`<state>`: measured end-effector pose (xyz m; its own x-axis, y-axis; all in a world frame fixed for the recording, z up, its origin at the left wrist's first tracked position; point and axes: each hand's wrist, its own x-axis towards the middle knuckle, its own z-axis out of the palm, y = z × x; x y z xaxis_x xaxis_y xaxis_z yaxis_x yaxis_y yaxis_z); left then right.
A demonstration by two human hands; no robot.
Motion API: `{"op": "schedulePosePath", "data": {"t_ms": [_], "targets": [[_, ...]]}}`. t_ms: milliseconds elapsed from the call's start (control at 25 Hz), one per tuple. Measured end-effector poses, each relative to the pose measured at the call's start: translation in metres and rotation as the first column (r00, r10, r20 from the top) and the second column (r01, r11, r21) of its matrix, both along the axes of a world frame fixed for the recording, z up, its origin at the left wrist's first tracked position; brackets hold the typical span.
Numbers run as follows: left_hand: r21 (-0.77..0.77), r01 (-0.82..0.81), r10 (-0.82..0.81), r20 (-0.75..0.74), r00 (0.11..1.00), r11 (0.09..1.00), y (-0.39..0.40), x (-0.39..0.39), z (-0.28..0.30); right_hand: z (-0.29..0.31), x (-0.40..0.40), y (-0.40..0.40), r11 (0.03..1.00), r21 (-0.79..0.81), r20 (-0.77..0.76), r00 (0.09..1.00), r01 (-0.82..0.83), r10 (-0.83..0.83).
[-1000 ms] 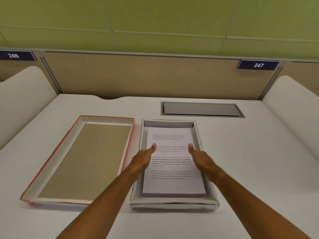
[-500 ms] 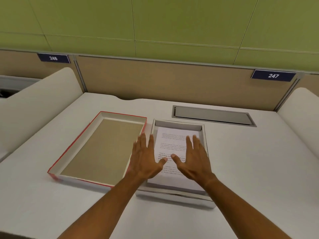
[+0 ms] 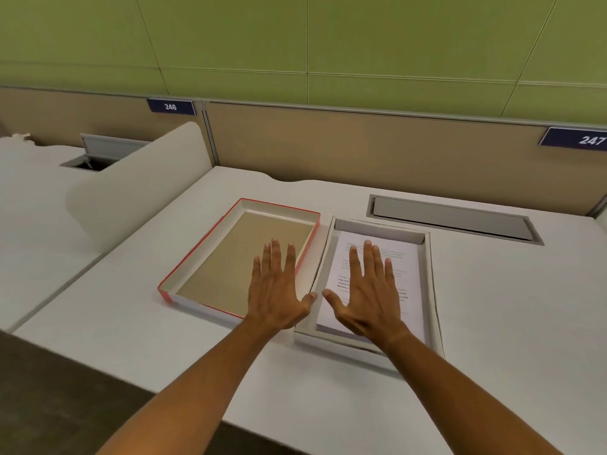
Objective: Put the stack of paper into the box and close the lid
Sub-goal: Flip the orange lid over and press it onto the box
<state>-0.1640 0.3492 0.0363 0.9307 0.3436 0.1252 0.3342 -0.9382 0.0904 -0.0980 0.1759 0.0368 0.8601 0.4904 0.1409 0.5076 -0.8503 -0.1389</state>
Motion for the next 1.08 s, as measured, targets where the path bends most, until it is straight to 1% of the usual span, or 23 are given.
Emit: {"op": "schedulePosePath", "data": {"t_ms": [160, 320, 480, 600, 720, 800, 840, 960, 1000, 1040, 1080], "targets": [[-0.039, 0.038, -0.039, -0.035, 0.999, 0.999, 0.02, 0.003, -0.001, -0.001, -0.001, 0.016, 0.998, -0.011, 0.009, 0.998, 0.059, -0.058], [-0.143, 0.085, -0.096, -0.076, 0.992, 0.986, 0.041, 0.011, -0.014, -0.008, -0.004, 0.036, 0.99, -0.029, 0.003, 0.99, 0.14, -0.14], [-0.259, 0.059, -0.106, -0.17, 0.98, 0.964, 0.051, 0.023, -0.033, -0.013, -0.008, 0.053, 0.976, -0.047, 0.003, 0.977, 0.215, -0.215], [-0.377, 0.025, -0.093, -0.161, 0.983, 0.926, 0.055, 0.029, -0.038, -0.012, -0.01, 0.058, 0.968, -0.041, -0.005, 0.969, 0.248, -0.249], [-0.433, 0.032, -0.102, -0.139, 0.985, 0.901, 0.06, 0.034, -0.03, -0.009, -0.011, 0.059, 0.962, -0.034, 0.001, 0.963, 0.27, -0.27], [-0.491, 0.032, -0.09, -0.094, 0.992, 0.871, 0.064, 0.037, -0.014, -0.006, -0.01, 0.061, 0.962, -0.022, 0.006, 0.962, 0.274, -0.274], [-0.524, 0.039, -0.075, -0.048, 0.996, 0.851, 0.066, 0.039, -0.002, -0.003, -0.009, 0.063, 0.962, -0.009, 0.005, 0.962, 0.271, -0.271], [-0.629, 0.082, 0.021, 0.154, 0.988, 0.773, 0.079, 0.044, 0.041, 0.006, -0.006, 0.071, 0.964, 0.073, -0.049, 0.966, 0.257, -0.254], [-0.671, 0.099, 0.064, 0.213, 0.975, 0.735, 0.086, 0.046, 0.058, 0.01, -0.004, 0.076, 0.96, 0.12, -0.074, 0.967, 0.252, -0.245], [-0.728, 0.119, 0.109, 0.258, 0.96, 0.675, 0.093, 0.047, 0.075, 0.013, -0.003, 0.08, 0.953, 0.175, -0.103, 0.967, 0.248, -0.233], [-0.79, 0.142, 0.156, 0.288, 0.945, 0.596, 0.1, 0.048, 0.091, 0.016, -0.001, 0.084, 0.94, 0.234, -0.138, 0.966, 0.247, -0.22]]}}
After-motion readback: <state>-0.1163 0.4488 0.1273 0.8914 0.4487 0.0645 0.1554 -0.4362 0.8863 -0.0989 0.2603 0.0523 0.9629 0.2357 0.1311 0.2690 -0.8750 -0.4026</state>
